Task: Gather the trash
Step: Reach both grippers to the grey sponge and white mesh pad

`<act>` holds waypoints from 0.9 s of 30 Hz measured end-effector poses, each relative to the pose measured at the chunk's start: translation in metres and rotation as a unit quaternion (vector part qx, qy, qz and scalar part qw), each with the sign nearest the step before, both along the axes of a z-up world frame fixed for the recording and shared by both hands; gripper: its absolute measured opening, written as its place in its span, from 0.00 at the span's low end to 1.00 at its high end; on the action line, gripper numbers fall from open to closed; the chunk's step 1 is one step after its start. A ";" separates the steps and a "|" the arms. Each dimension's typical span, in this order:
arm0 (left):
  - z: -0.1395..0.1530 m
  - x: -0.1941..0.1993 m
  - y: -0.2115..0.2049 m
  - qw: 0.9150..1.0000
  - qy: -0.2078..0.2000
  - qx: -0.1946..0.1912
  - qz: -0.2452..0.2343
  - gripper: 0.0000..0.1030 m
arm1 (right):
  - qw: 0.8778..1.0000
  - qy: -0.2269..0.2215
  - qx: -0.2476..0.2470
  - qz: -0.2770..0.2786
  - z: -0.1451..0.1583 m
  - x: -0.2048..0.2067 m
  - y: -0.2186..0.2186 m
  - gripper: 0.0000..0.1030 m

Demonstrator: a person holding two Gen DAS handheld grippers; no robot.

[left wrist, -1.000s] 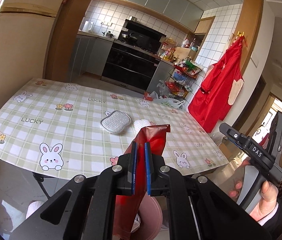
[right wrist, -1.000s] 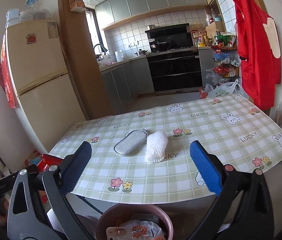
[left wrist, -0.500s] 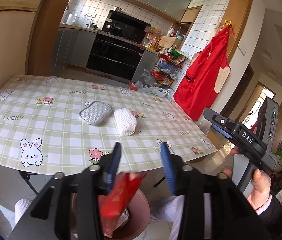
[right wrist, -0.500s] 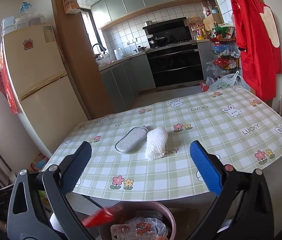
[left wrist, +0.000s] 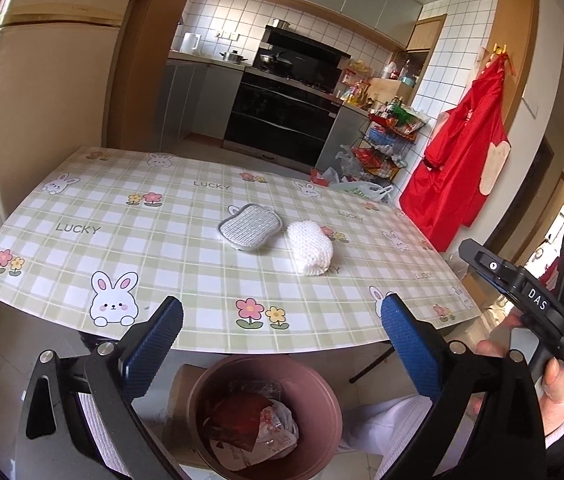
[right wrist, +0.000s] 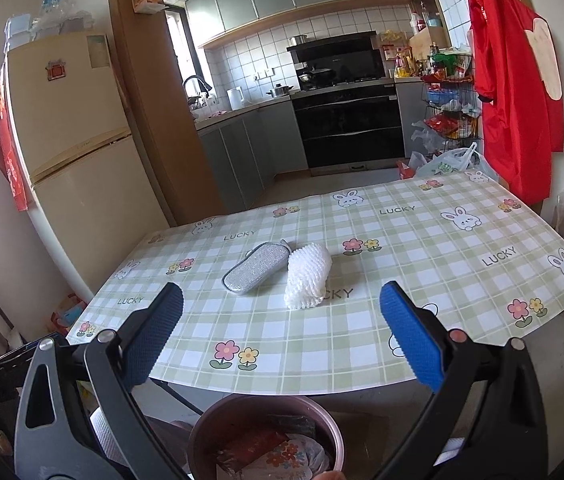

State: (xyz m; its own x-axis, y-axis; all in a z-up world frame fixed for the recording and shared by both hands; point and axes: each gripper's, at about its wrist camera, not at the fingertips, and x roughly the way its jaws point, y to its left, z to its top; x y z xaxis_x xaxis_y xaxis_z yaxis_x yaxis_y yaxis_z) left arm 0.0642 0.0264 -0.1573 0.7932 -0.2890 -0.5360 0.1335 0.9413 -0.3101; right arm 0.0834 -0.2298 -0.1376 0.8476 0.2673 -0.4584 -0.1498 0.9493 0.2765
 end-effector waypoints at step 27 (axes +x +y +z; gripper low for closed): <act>-0.053 0.142 -0.007 0.991 0.067 0.119 -0.010 0.94 | 0.988 0.141 -0.063 0.023 -0.079 0.165 0.013 0.94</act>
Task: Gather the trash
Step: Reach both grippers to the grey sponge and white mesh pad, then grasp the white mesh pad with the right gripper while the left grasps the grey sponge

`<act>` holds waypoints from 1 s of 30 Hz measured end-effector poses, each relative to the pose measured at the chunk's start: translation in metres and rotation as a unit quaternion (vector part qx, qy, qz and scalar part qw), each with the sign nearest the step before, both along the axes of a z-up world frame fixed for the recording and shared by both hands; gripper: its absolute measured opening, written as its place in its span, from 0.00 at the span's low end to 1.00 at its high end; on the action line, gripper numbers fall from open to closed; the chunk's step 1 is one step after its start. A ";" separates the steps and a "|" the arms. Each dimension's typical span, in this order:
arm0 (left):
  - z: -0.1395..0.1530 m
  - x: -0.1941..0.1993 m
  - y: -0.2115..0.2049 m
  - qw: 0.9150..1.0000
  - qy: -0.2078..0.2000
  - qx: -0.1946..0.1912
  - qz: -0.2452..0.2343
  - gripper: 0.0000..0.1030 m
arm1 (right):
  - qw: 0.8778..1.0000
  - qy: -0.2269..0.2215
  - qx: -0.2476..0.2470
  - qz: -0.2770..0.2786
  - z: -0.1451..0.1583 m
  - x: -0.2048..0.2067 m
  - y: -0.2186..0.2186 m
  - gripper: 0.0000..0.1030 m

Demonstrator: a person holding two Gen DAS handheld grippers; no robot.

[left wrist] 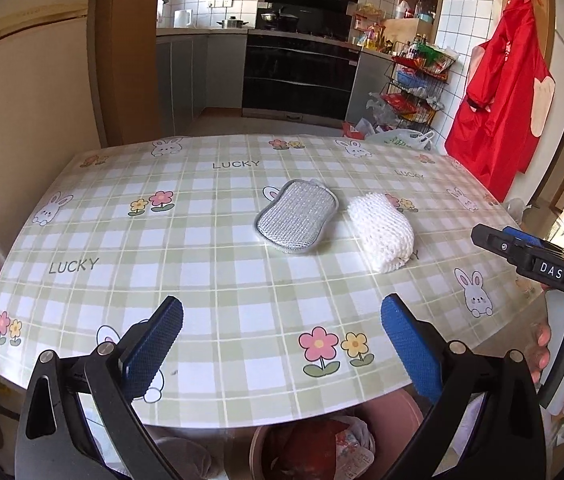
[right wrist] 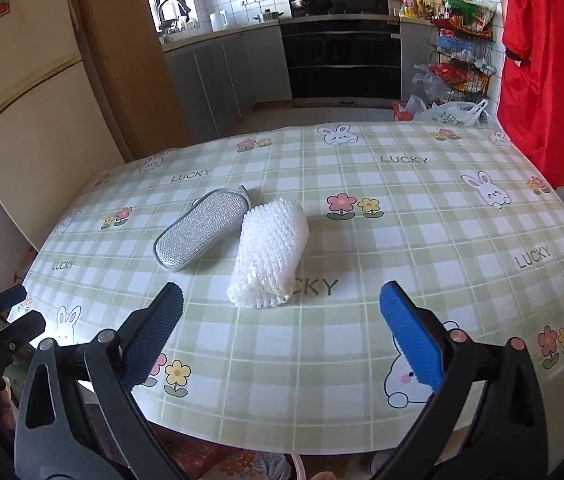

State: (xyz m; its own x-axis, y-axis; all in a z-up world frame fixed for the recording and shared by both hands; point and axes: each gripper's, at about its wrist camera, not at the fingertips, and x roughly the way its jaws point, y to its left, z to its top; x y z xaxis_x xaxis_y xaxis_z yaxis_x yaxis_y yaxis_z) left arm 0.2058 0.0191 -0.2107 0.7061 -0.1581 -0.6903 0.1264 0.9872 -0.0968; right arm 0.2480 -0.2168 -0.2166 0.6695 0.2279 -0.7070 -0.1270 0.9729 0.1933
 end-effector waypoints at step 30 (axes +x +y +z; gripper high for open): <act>-0.065 0.147 -0.037 0.990 0.024 0.072 -0.116 0.94 | 0.994 0.089 0.056 0.022 -0.087 0.115 0.006 0.46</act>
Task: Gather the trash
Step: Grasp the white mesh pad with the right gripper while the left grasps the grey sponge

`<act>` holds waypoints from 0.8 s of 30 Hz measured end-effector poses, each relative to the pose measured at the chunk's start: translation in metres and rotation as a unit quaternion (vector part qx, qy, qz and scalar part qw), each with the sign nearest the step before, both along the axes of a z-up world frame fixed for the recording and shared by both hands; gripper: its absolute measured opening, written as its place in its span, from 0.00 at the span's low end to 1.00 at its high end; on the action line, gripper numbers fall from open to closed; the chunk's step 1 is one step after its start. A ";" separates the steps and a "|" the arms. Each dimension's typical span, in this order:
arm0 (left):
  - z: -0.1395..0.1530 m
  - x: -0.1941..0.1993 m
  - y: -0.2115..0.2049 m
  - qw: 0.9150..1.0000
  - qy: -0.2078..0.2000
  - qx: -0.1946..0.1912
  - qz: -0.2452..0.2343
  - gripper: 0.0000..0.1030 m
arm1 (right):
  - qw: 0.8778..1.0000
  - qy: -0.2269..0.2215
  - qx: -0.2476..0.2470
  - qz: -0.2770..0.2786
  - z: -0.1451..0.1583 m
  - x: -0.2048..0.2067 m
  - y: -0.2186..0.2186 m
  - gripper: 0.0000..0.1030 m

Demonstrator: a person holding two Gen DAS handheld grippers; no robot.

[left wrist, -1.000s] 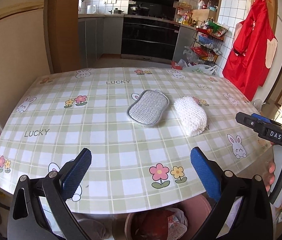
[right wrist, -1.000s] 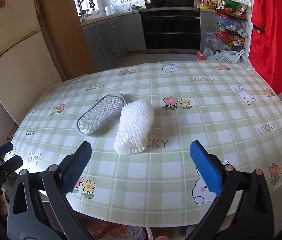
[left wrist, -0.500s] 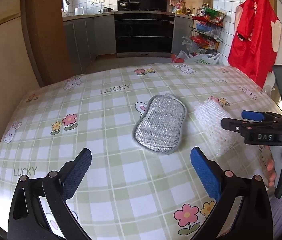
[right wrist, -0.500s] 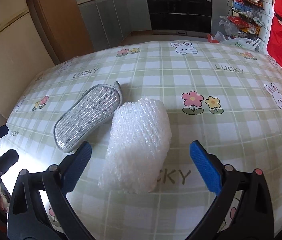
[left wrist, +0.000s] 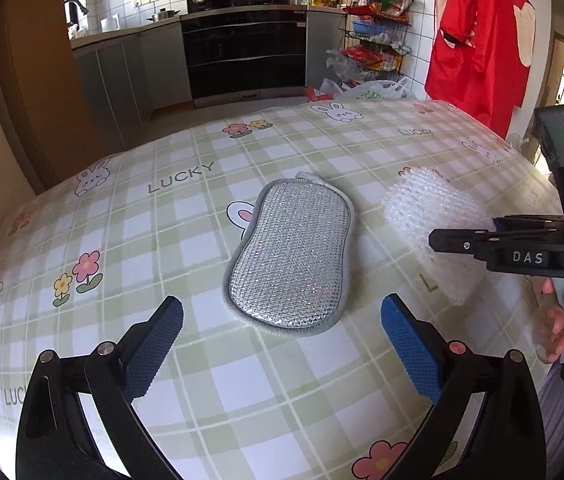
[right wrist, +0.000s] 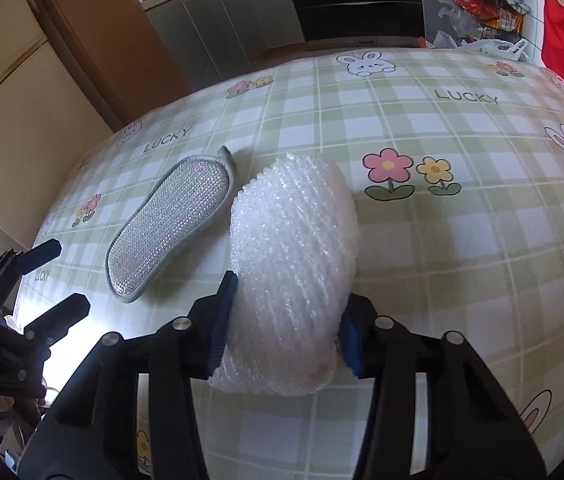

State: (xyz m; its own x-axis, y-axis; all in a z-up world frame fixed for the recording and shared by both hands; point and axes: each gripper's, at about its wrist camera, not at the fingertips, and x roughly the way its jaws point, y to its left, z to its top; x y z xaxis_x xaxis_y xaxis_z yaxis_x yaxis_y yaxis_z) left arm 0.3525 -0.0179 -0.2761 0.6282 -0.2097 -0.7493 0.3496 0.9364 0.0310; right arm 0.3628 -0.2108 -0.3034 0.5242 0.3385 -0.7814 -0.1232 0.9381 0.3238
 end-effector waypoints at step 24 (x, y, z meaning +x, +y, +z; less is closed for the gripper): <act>-0.041 0.105 -0.028 0.991 0.129 0.001 -0.027 0.94 | 0.999 -0.019 0.036 -0.030 0.017 -0.020 -0.031 0.46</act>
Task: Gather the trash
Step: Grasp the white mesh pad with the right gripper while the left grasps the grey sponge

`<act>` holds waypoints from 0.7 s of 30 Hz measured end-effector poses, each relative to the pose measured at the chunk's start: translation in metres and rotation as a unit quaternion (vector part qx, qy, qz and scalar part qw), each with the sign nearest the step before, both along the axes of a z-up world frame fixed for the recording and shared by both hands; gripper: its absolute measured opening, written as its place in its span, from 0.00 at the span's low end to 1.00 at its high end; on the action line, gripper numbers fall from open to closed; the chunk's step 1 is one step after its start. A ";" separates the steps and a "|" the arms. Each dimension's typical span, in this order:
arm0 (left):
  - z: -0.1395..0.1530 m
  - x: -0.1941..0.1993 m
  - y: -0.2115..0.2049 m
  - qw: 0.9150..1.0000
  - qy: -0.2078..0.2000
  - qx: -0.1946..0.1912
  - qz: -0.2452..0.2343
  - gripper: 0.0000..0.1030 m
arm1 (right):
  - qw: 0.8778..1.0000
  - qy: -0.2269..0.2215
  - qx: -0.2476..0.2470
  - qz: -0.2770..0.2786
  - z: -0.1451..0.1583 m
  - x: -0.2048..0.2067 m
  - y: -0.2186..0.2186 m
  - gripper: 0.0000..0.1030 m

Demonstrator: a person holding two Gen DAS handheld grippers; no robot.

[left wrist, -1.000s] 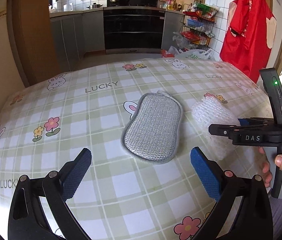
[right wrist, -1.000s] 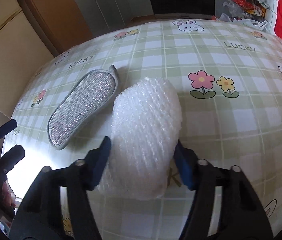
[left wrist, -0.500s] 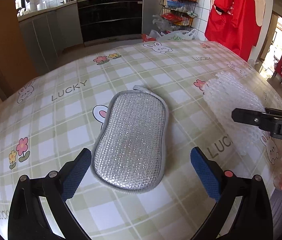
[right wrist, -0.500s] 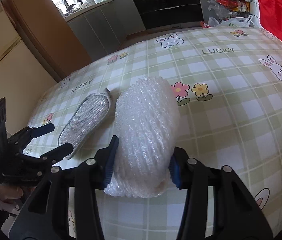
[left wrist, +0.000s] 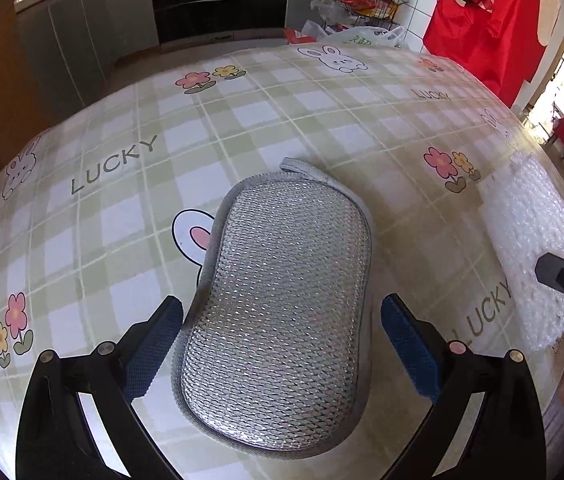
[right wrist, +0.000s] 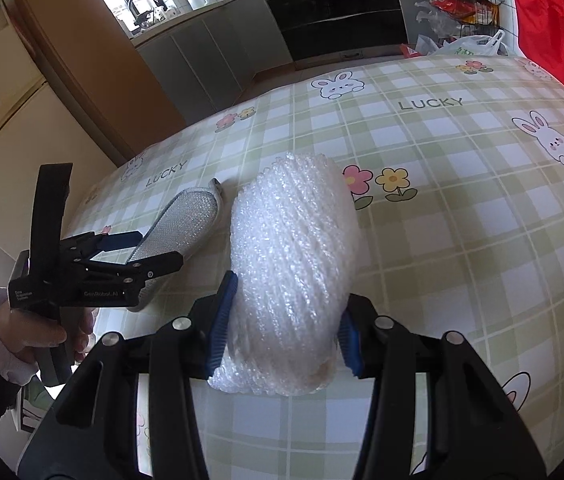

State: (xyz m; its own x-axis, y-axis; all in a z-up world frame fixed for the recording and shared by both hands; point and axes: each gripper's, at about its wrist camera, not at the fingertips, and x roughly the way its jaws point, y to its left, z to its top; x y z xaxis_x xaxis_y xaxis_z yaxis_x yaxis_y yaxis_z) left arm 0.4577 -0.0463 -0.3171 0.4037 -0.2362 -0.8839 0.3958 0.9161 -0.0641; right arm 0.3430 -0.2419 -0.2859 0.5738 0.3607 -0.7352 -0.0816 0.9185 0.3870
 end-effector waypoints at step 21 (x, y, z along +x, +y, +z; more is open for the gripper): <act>0.000 -0.034 -0.005 0.998 -0.034 0.045 -0.036 0.87 | 1.000 -0.006 0.011 0.008 0.007 -0.013 0.008 0.46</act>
State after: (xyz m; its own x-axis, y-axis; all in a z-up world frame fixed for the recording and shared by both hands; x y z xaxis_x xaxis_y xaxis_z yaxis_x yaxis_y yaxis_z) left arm 0.4241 -0.0512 -0.3170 0.4488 -0.1871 -0.8738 0.4609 0.8862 0.0469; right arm 0.3302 -0.2342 -0.2787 0.5762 0.3858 -0.7206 -0.1007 0.9084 0.4058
